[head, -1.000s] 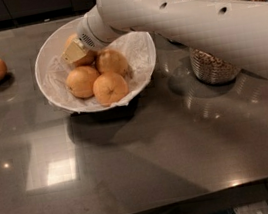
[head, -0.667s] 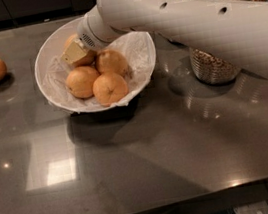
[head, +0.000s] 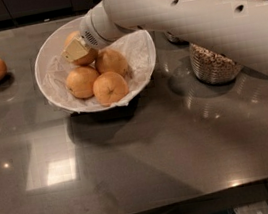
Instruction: Pick orange from white bowl
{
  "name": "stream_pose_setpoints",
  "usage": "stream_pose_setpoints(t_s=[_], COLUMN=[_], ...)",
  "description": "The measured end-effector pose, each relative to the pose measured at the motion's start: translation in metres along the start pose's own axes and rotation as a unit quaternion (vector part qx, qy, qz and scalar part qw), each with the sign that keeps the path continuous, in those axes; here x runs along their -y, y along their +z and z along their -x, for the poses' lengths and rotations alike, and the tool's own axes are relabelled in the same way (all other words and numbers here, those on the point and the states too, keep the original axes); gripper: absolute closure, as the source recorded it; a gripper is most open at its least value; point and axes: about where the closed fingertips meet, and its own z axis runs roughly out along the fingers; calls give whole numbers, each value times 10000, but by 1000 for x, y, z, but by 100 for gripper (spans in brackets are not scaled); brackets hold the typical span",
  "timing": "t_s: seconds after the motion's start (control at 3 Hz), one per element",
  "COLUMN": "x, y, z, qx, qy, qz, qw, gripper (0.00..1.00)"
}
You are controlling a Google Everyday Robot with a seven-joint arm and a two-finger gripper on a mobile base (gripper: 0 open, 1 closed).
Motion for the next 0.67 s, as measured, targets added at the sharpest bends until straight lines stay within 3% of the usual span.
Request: stream_pose_setpoints(t_s=[0.67], x=[10], y=[-49], z=[26], qx=[521], qy=[-152], qz=[-339], qw=[9980], gripper=[100])
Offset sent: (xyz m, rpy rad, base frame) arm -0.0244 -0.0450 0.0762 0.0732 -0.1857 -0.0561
